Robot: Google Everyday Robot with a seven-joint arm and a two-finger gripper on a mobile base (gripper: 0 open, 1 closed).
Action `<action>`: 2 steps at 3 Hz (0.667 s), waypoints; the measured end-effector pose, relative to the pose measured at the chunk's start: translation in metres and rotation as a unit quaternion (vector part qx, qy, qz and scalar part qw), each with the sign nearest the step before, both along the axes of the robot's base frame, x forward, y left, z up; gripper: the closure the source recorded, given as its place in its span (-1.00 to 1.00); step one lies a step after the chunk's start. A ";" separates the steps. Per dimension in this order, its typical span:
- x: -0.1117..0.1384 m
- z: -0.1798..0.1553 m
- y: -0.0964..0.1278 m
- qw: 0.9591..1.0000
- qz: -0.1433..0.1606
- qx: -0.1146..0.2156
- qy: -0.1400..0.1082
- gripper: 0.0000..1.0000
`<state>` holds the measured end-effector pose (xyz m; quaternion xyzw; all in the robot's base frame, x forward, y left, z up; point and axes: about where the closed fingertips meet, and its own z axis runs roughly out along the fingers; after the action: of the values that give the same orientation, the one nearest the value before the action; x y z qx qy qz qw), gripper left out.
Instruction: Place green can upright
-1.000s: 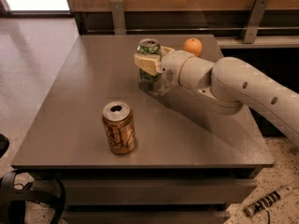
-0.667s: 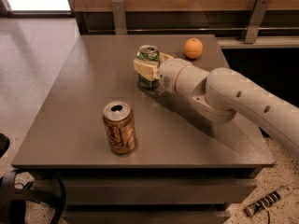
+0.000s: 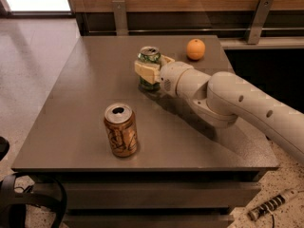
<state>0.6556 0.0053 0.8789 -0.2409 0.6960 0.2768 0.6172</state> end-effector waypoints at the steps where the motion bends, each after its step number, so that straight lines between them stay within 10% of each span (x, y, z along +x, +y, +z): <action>1: 0.000 0.000 0.000 1.000 0.000 0.000 0.000 -0.09; 2: 0.000 0.001 0.001 1.000 0.001 0.000 0.000 -0.69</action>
Offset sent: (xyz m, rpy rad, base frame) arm 0.0000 0.0000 0.0002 0.0000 0.0000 0.0000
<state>0.6555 0.0062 0.8795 -0.2414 0.6958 0.2772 0.6171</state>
